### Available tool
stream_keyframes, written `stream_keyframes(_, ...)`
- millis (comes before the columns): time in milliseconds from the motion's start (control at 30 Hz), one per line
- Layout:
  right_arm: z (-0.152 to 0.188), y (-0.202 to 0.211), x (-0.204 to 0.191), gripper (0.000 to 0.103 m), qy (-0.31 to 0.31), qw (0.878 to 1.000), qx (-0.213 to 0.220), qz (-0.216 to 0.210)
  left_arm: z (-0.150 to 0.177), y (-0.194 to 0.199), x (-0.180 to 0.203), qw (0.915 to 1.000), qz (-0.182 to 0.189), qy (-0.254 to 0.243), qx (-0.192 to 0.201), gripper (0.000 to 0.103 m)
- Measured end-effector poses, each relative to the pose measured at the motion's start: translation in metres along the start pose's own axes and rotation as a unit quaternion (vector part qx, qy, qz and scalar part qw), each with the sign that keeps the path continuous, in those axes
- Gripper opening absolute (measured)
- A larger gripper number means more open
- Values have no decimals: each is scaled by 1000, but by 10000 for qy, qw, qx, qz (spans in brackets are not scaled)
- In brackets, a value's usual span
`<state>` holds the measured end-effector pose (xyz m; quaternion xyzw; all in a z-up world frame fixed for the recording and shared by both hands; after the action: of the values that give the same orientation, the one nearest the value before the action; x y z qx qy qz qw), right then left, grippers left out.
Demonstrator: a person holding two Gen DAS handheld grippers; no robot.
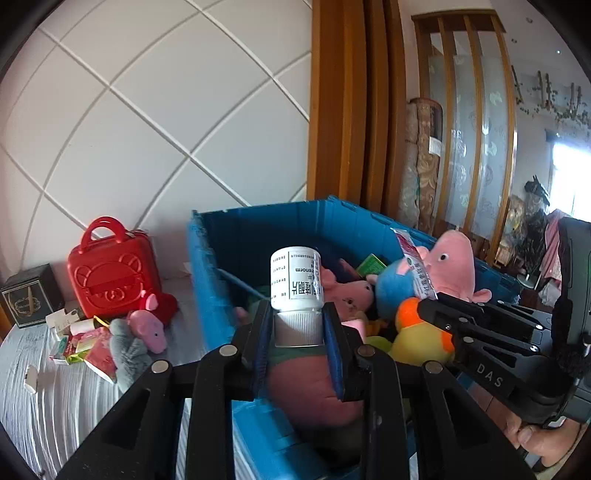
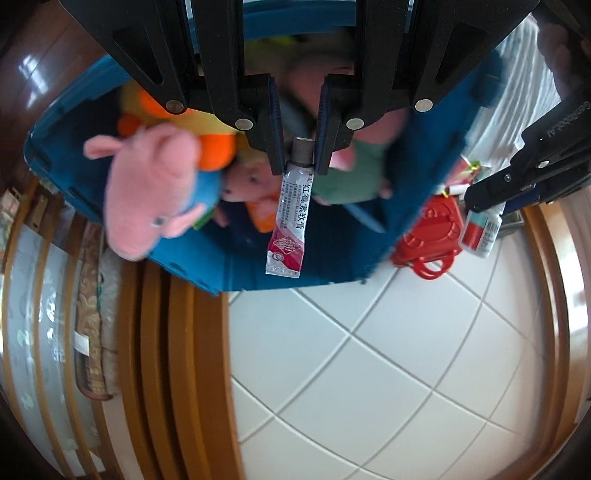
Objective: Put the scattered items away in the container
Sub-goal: 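Carry the small bottle and ointment tube over the blue crate with both tools, then open both tools to drop the bottle and tube into the crate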
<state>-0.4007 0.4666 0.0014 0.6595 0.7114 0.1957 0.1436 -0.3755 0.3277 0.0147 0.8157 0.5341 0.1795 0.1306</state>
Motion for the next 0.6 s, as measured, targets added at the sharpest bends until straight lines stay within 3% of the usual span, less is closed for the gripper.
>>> stream_keyframes(233,5,-25,32,16,-9,9996,-136,-265,6,-41,31,9989,-258,-14,-387,27)
stream_keyframes(600,18,-36,55,17,-34,9987,-220,-450,12,-55,41,9976,-475,41,-508,27)
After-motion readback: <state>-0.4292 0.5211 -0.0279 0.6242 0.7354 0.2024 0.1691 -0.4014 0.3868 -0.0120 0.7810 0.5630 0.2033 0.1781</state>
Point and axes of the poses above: each gripper's, at about its wrist camera, not at the fingertips, and y roughly against the way its jaws point, x to its right, z to its underside, the point moved 7 cm from there along -y, roughly the way its jaws point, and after that the axes turned 13 degrees about z, right-handed, at the moved point
